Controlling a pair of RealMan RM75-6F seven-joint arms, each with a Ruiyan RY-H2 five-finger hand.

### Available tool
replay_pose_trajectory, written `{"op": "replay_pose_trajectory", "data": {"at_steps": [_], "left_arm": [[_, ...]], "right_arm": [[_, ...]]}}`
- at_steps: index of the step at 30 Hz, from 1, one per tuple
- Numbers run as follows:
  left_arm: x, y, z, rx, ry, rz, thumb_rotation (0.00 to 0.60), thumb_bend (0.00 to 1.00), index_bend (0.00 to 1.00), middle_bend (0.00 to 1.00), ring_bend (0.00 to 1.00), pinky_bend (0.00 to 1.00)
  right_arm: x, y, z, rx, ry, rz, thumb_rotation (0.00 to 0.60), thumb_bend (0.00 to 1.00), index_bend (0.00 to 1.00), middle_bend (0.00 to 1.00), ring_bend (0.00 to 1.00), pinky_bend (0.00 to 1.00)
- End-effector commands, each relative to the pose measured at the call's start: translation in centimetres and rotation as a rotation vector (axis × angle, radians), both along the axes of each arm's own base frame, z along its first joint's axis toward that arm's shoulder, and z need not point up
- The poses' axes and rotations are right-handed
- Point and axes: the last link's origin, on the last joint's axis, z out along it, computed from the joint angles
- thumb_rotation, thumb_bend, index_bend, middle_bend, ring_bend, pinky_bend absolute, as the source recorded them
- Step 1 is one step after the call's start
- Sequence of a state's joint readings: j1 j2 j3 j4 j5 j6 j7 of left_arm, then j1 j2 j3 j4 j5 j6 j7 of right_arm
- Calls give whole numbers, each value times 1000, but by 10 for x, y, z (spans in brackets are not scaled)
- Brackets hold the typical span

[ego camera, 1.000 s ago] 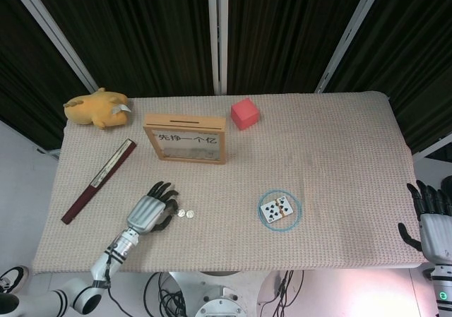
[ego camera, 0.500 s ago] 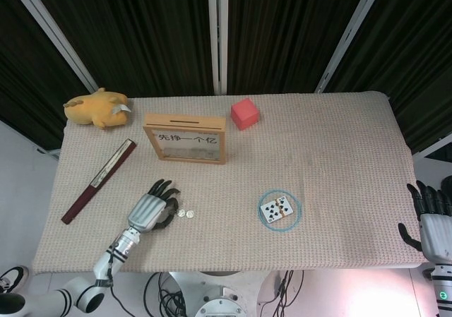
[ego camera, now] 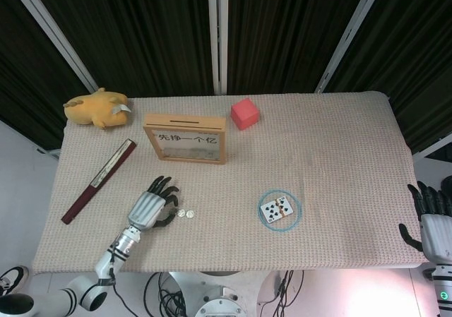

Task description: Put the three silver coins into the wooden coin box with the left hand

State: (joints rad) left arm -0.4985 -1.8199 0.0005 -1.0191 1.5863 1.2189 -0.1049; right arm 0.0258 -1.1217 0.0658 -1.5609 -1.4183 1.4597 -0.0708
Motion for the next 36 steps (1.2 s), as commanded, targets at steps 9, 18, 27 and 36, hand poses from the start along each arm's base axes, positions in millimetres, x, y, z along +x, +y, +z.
{"op": "replay_pose_trajectory", "data": {"at_steps": [9, 18, 27, 36], "left_arm": [[-1, 1, 1, 0, 6, 9, 600, 363, 525, 256, 23, 0], [-2, 2, 3, 0, 8, 11, 600, 378, 531, 259, 23, 0], [0, 3, 5, 2, 4, 10, 600, 379, 561, 261, 23, 0], [1, 4, 6, 2, -16, 16, 600, 421, 604, 273, 23, 0]], "right_arm": [[0, -1, -1, 4, 1, -1, 600, 281, 0, 0, 0, 0], [0, -1, -1, 6, 2, -1, 600, 280, 0, 0, 0, 0], [-1, -1, -1, 7, 2, -6, 600, 281, 0, 0, 0, 0], [-2, -1, -1, 11, 3, -7, 600, 280, 0, 0, 0, 0]]}}
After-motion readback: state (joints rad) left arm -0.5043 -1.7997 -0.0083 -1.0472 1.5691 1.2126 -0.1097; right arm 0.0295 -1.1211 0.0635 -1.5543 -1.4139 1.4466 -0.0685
